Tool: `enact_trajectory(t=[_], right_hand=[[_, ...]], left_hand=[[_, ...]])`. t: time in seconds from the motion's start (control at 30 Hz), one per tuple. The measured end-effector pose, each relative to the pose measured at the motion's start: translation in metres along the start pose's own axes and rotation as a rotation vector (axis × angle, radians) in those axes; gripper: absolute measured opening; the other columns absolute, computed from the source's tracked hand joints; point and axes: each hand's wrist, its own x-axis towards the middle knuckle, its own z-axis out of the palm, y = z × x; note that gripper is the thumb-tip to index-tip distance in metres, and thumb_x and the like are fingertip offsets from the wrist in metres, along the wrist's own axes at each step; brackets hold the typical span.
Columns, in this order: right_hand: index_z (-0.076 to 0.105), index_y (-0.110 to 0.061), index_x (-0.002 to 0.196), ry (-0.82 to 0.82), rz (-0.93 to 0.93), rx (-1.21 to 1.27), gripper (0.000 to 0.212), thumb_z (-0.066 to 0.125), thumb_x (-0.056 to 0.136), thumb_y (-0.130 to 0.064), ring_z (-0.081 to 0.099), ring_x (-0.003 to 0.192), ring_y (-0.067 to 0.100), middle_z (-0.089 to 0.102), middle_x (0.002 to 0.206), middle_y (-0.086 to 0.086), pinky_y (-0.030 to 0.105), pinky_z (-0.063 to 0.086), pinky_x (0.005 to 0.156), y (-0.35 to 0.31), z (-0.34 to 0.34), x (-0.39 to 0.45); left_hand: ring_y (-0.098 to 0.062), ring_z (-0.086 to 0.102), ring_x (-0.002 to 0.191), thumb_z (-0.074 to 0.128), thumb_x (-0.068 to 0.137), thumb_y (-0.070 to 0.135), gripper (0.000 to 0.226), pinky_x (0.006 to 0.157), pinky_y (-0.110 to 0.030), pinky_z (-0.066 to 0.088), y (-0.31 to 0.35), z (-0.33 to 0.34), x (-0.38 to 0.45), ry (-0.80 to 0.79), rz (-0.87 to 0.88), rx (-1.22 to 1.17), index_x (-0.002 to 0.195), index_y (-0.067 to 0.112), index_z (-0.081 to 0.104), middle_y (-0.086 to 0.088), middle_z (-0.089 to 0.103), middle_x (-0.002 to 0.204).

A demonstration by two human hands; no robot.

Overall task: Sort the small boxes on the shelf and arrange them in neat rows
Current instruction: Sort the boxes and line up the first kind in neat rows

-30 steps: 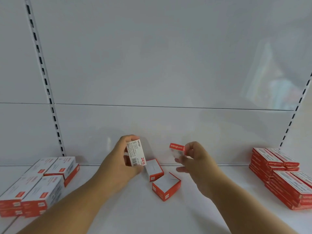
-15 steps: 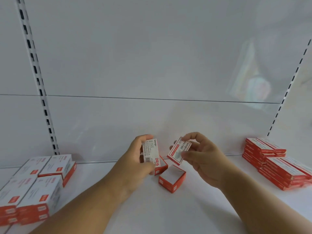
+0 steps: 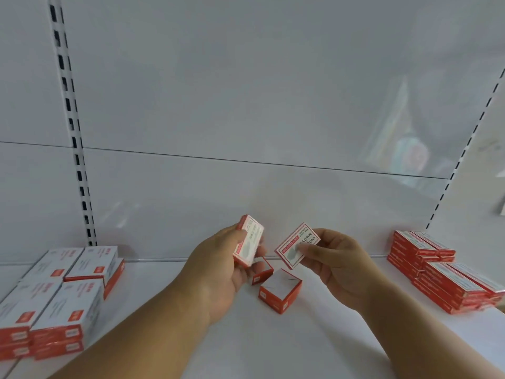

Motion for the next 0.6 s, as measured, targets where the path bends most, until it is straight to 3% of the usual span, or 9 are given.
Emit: enact_trajectory(t=[0.17,0.33,0.47,0.6], right_hand=[[0.063,0.008,0.104,0.012,-0.023,-0.028,0.032,0.066,0.077,-0.008,0.068,0.087,0.031,0.070,0.098,0.025,0.037,0.053,0.075,-0.001,-0.007,0.004],[0.064,0.006,0.103,0.143,-0.081,0.014,0.014,0.055,0.093,0.000,0.066,0.077,0.029,0.071,0.090,0.022,0.037,0.049,0.070,-0.003,-0.007,0.001],[0.067,-0.002,0.101,0.270,-0.140,-0.145,0.015,0.055,0.093,0.001,0.069,0.078,0.032,0.073,0.090,0.021,0.041,0.056,0.071,-0.021,-0.008,-0.007],[0.071,-0.016,0.092,0.325,-0.204,-0.384,0.025,0.050,0.090,-0.002,0.073,0.074,0.024,0.075,0.079,0.006,0.039,0.061,0.072,-0.064,-0.046,-0.029]], left_hand=[[-0.018,0.068,0.085,0.047,0.101,0.018,0.025,0.073,-0.032,0.049,-0.008,-0.001,0.005,0.037,0.132,0.278,0.098,0.019,0.072,-0.004,0.077,0.091],[-0.016,0.070,0.096,0.057,0.098,0.023,0.021,0.089,-0.033,0.053,-0.007,0.008,0.003,0.065,0.204,0.416,0.088,0.033,0.072,0.007,0.077,0.094],[-0.017,0.073,0.084,0.056,0.098,0.010,0.021,0.071,-0.032,0.054,-0.007,0.034,-0.005,0.019,0.221,0.484,0.110,0.020,0.070,0.001,0.078,0.095],[-0.022,0.074,0.073,0.058,0.095,0.000,0.018,0.064,-0.035,0.056,-0.015,0.089,-0.016,-0.060,0.206,0.555,0.102,0.013,0.067,-0.005,0.078,0.087]])
